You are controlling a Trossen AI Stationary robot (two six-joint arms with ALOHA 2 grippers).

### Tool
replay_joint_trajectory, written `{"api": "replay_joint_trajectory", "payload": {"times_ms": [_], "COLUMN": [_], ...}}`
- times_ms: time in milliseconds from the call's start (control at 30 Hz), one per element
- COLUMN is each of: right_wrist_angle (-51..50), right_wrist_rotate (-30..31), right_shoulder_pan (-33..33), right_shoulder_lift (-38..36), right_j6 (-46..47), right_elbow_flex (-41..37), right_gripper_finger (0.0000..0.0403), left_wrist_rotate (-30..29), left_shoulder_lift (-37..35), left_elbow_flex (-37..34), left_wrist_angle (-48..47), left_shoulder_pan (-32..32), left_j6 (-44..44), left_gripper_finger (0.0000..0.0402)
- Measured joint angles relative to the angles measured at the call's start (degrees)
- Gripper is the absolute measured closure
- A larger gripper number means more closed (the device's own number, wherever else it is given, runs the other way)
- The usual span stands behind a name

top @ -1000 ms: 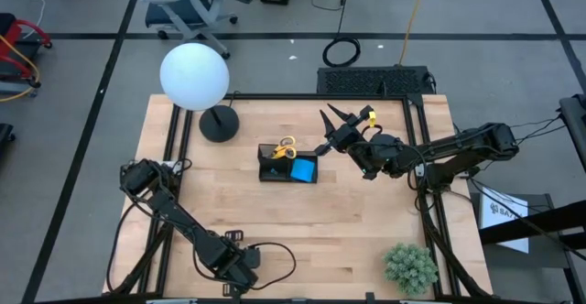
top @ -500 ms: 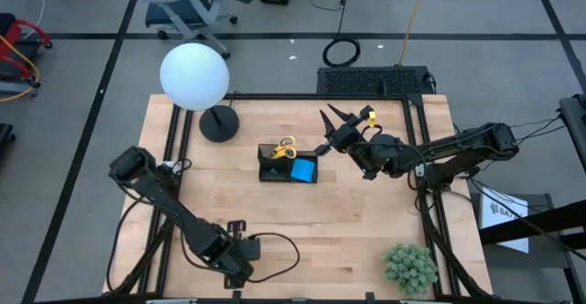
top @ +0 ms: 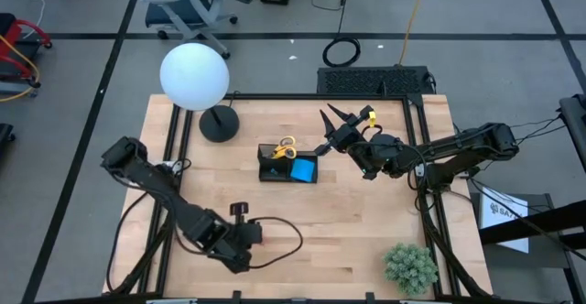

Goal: Pick and place office supplies into organizer
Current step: Put the orange eraser into the black mesh desk organizer

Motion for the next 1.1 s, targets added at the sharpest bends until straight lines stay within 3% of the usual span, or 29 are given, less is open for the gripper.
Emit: {"api": "replay_joint_trajectory", "payload": {"times_ms": [167, 400, 533, 900, 1100], "right_wrist_angle": [0.0, 0.0, 0.0, -0.02, -0.02], "right_wrist_rotate": [-0.01, -0.01, -0.01, -0.01, -0.01], "right_shoulder_pan": [0.0, 0.0, -0.02, 0.0, -0.01], "right_shoulder_lift": [0.0, 0.0, 0.0, 0.0, 0.0], "right_j6": [-0.02, -0.02, 0.01, -0.02, -0.01], "right_elbow_flex": [0.0, 0.0, 0.0, 0.0, 0.0], "right_gripper_finger": [0.0298, 0.0298, 0.0298, 0.0298, 0.0298], "left_wrist_rotate": [-1.09, 2.51, 2.28, 3.02, 7.85], "left_shoulder_lift": [0.0, 0.0, 0.02, 0.02, 0.04], "left_elbow_flex": [0.0, 0.0, 0.0, 0.0, 0.0], "left_wrist_angle": [0.03, 0.31, 0.42, 0.28, 0.23], "left_shoulder_pan": [3.67, 5.96, 6.71, 7.37, 8.31], "left_j6": [2.17, 3.53, 5.34, 36.36, 47.87], "left_gripper_finger": [0.0401, 0.0401, 0.0383, 0.0321, 0.0299]}}
